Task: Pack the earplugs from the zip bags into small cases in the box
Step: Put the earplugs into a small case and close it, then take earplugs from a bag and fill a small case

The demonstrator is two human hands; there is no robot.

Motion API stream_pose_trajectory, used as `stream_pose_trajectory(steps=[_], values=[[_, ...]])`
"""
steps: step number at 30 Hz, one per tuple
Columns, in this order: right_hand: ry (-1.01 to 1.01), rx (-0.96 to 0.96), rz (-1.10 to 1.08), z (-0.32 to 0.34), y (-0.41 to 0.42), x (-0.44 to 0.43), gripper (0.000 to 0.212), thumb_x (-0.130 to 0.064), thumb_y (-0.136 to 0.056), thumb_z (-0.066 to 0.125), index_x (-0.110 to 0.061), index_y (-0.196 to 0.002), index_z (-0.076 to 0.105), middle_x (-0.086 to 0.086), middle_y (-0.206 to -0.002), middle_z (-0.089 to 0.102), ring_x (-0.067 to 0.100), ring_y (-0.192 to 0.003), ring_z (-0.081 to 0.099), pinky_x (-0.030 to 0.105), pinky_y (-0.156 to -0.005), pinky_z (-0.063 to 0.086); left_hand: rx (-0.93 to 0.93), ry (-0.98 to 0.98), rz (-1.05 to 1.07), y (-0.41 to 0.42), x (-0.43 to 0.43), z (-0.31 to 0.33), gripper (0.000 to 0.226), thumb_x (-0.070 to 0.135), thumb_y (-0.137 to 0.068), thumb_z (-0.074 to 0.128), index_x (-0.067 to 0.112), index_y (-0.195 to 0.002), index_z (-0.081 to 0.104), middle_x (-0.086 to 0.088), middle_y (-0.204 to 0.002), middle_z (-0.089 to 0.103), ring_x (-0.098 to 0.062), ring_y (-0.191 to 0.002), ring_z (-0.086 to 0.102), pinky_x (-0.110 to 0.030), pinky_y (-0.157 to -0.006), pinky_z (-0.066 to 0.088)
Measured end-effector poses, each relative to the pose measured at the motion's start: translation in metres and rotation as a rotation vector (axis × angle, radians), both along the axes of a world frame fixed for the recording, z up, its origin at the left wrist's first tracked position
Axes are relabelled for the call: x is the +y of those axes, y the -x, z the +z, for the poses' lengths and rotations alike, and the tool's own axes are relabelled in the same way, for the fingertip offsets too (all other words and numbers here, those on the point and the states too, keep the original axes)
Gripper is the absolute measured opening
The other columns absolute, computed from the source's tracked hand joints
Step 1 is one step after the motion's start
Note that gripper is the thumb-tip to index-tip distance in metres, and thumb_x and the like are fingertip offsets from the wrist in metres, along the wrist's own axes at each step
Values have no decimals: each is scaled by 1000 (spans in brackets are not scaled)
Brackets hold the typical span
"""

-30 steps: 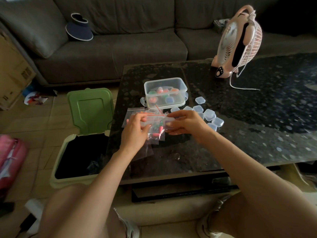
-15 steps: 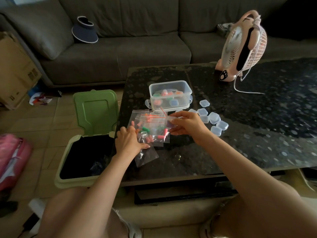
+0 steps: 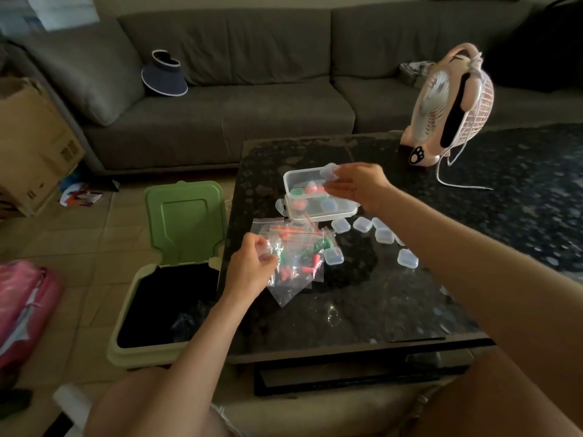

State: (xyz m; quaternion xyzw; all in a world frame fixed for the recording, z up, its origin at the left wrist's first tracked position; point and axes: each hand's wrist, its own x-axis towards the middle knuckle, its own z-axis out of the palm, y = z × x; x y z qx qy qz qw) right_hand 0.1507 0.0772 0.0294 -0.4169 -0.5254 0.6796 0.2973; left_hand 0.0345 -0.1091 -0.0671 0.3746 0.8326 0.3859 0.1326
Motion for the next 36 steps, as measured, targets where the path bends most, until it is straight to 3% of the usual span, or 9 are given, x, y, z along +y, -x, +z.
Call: stream_pose_trajectory(steps=[4, 7, 12, 22, 24, 28, 30, 32, 36], values=[[-78, -281, 75, -13, 0, 13, 28, -17, -92, 59, 1, -114, 58, 21, -110, 61, 32, -83, 67, 40, -76, 58, -184, -70, 17, 4, -3, 5, 26, 15, -86, 62, 16, -108, 49, 5, -109, 55, -11, -93, 56, -29, -80, 46], [-107, -295, 114, -32, -10, 0, 17, -8, -90, 59, -1, -106, 61, 21, -106, 63, 27, -72, 65, 35, -67, 59, -247, -146, 40, 6, -5, 8, 24, 10, -81, 70, 16, -98, 55, -1, -98, 62, -19, -88, 64, -41, -80, 56], [-189, -378, 268, -55, -29, -23, 15, -6, -89, 61, -6, -104, 65, 14, -93, 68, 21, -67, 67, 28, -62, 59, -302, -286, 81, 10, -11, 29, 19, 1, -79, 70, 7, -93, 59, -6, -83, 64, -1, -57, 62, -12, -49, 47], [-290, -446, 416, -71, -35, -43, 9, -12, -91, 61, -14, -99, 65, 7, -96, 67, 19, -78, 69, 21, -61, 58, -277, -298, 381, 90, -47, 77, 21, 0, -86, 61, 12, -101, 51, -2, -92, 59, -14, -75, 61, -26, -68, 52], [-300, -436, 406, -76, -38, -45, 10, -11, -90, 62, -13, -99, 66, 9, -95, 67, 19, -76, 69, 23, -64, 59, -256, -198, 490, 124, -56, 61, 22, -5, -85, 59, 7, -103, 54, -6, -82, 59, -13, -63, 57, -24, -62, 49], [-298, -413, 376, -85, -41, -46, 17, -10, -89, 63, -6, -105, 66, 14, -95, 68, 19, -71, 67, 22, -60, 58, -410, 49, 661, 174, -78, -20, 7, -13, -85, 52, -12, -78, 55, -12, -49, 46, -5, -21, 42, -14, -25, 33], [-295, -409, 374, -88, -40, -46, 15, -10, -89, 63, -7, -103, 66, 14, -94, 69, 18, -70, 68, 22, -60, 58, -517, 104, 696, 186, -90, -59, 20, -7, -89, 53, -16, -106, 54, -12, -63, 47, -12, -33, 51, -14, -23, 34], [-297, -395, 369, -89, -39, -45, 12, -10, -88, 63, -9, -100, 66, 11, -91, 69, 18, -69, 68, 22, -60, 58, -622, 73, 707, 184, -94, -76, 34, -1, -91, 55, -8, -123, 47, -16, -82, 52, -23, -62, 56, -21, -28, 44], [-338, -405, 346, -90, -37, -43, 9, -10, -89, 63, -15, -95, 66, 5, -89, 68, 18, -73, 68, 24, -63, 59, -625, 64, 729, 180, -88, -73, 51, 9, -88, 62, 3, -134, 39, -18, -131, 47, -34, -114, 52, -38, -68, 56]])
